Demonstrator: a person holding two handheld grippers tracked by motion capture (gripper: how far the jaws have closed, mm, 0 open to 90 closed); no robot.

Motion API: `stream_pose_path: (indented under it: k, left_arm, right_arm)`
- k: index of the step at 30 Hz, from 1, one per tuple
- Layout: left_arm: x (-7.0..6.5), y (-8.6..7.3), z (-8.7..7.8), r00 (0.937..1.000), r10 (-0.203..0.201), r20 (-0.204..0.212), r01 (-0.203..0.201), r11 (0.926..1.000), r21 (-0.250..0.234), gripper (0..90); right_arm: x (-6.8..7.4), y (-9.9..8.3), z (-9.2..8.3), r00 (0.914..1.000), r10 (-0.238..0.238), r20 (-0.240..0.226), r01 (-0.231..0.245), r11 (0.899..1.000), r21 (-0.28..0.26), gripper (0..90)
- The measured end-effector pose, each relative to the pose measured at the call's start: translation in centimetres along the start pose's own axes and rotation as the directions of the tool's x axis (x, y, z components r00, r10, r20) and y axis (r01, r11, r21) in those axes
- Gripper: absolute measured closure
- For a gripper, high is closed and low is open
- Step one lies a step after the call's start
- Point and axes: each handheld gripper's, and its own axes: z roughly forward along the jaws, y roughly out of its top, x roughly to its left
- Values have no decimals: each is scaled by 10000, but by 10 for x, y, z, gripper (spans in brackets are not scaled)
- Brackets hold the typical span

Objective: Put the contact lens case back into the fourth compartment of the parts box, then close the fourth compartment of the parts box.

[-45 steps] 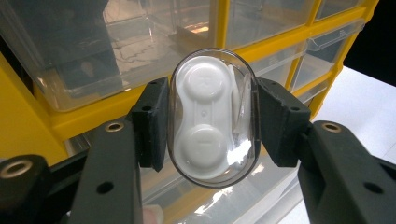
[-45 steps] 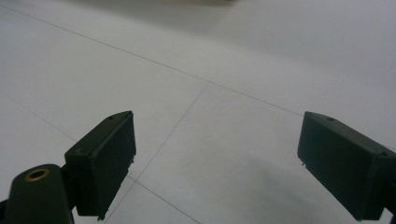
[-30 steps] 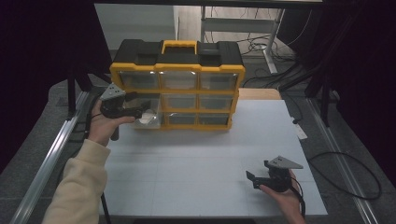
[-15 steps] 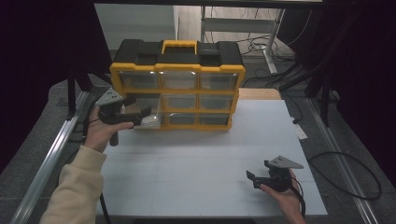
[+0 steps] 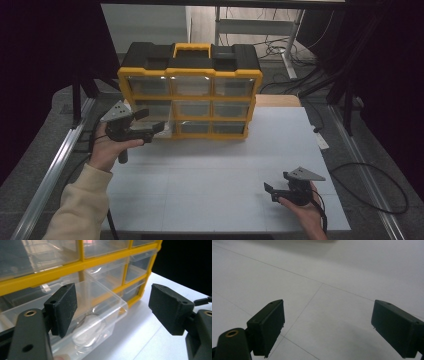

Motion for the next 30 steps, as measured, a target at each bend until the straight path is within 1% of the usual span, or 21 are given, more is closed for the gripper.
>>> stream_pose_path:
  k: [4, 10, 13, 23, 27, 30]
  left_arm:
    - [-4, -5, -3, 9997, -67, 247, 69, 10000, -63, 203]
    - [-7, -10, -7, 9996, -71, 285, 72, 10000, -36, 207]
    - [-8, -12, -9, 9994, -73, 345, 77, 9999, -112, 219]
    - [-20, -21, -12, 9974, 319, 646, -312, 9994, -116, 269]
    - [-25, -24, -12, 9967, 334, 741, -326, 9994, -118, 287]
    - [-26, -26, -13, 9967, 266, 763, -257, 9996, -128, 315]
  right_arm:
    - [1, 0, -1, 10000, -38, -5, 38, 10000, 4, 122]
    - [1, 0, 0, 10000, -46, -15, 46, 10000, -11, 122]
    - [1, 0, 0, 10000, -70, -30, 70, 10000, -11, 122]
    - [1, 0, 0, 10000, -85, -15, 85, 10000, 10, 122]
    - [1, 0, 0, 10000, -60, -9, 60, 10000, -23, 121]
    - [2, 0, -1, 10000, -56, -22, 56, 10000, -27, 121]
